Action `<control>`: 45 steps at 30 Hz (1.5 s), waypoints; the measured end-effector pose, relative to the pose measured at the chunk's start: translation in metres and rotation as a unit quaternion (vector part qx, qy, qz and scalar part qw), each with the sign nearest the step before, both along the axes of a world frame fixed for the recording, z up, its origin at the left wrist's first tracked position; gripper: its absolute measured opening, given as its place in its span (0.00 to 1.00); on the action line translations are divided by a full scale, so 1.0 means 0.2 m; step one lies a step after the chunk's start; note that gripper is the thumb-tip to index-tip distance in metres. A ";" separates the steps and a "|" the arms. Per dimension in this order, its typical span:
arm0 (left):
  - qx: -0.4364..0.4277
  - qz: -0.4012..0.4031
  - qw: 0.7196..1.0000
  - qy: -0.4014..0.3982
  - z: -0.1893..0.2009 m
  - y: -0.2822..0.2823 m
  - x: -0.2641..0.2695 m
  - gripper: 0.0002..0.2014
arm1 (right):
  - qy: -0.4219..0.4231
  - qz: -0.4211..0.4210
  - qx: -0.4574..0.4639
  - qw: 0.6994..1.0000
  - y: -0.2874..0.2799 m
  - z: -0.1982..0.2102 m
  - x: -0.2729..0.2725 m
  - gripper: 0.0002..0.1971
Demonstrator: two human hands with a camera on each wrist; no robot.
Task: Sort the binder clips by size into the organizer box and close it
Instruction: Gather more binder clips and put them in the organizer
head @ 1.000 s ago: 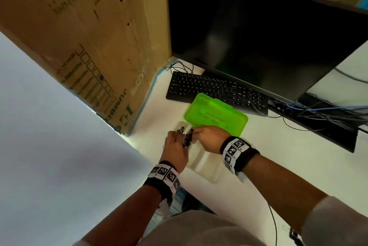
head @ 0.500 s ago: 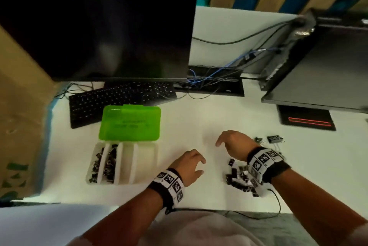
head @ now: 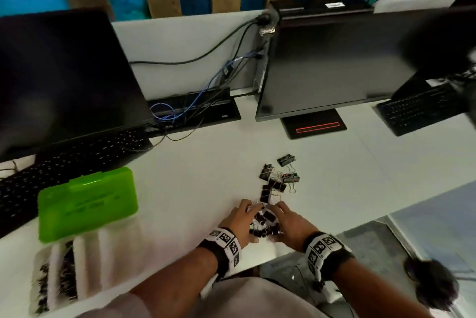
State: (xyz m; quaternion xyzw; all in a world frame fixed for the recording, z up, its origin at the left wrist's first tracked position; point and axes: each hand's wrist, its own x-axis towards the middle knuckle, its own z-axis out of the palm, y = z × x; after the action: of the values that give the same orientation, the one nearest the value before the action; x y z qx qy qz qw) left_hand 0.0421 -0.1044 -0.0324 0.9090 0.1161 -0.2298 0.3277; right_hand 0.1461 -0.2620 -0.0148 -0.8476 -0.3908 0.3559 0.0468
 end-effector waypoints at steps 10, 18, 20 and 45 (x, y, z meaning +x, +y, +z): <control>0.012 0.024 0.998 -0.058 -0.02 0.04 -0.01 0.16 | -0.043 0.011 0.118 0.992 0.11 -0.11 -0.06 0.20; -0.014 0.125 0.988 -0.093 0.01 0.19 -0.05 0.10 | 0.015 0.011 0.147 0.989 0.27 0.00 -0.02 0.11; -0.014 0.144 0.984 -0.101 0.02 0.23 -0.06 0.07 | 0.026 0.029 0.154 0.987 0.30 0.04 -0.02 0.11; 0.036 0.534 0.816 -0.218 0.39 0.74 -1.04 0.03 | 0.106 0.258 0.295 0.914 1.48 0.30 -0.64 0.14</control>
State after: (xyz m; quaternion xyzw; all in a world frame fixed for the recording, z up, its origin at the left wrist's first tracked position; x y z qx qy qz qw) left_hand -0.1650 0.0443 0.0459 0.7415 0.5177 0.1897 0.3824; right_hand 0.0177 0.0345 0.0450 -0.6218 -0.6762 0.3118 0.2427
